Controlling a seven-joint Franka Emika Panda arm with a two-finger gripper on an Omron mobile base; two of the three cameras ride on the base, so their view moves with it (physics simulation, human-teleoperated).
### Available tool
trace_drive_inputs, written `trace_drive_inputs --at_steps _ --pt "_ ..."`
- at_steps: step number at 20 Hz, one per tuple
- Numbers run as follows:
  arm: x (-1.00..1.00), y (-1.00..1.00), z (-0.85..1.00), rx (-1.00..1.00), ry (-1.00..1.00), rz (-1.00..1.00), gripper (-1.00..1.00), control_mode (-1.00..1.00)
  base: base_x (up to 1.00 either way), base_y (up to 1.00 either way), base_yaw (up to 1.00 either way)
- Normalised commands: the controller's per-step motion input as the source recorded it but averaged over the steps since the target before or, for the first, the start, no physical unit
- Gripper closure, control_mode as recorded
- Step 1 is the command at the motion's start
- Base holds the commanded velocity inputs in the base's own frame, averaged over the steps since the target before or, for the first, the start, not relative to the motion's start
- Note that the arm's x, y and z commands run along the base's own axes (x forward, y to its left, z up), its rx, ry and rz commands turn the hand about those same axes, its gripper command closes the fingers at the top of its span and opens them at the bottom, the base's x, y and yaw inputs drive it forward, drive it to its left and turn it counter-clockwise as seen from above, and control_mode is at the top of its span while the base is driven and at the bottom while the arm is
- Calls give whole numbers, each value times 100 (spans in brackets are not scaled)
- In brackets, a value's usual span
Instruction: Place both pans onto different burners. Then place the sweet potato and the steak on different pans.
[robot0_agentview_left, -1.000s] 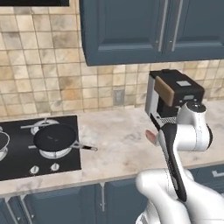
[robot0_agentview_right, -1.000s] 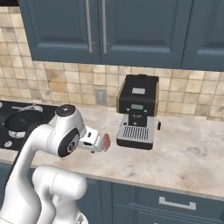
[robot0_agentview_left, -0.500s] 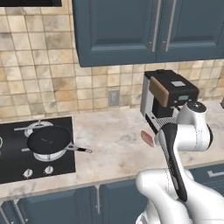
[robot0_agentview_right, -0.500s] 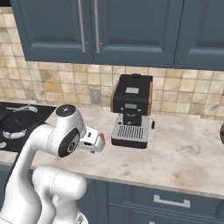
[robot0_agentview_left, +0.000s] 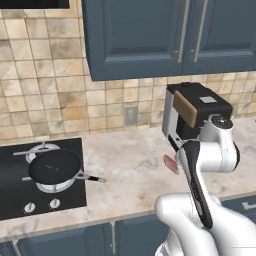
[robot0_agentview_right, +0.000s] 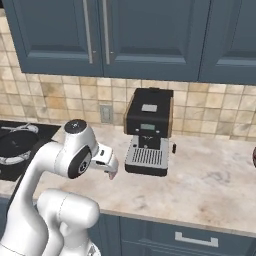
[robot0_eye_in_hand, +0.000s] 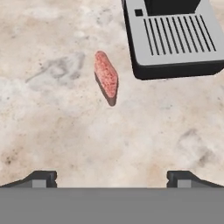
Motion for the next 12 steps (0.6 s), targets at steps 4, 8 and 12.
trace_drive_inputs --at_steps 4,8,12 --pt "61 16 0 0 -3 0 -100 -100 0 0 0" --pt "49 1 -14 0 -5 0 -100 -100 0 0 0" --pt "29 -8 -34 0 -4 0 -100 -100 0 0 0"
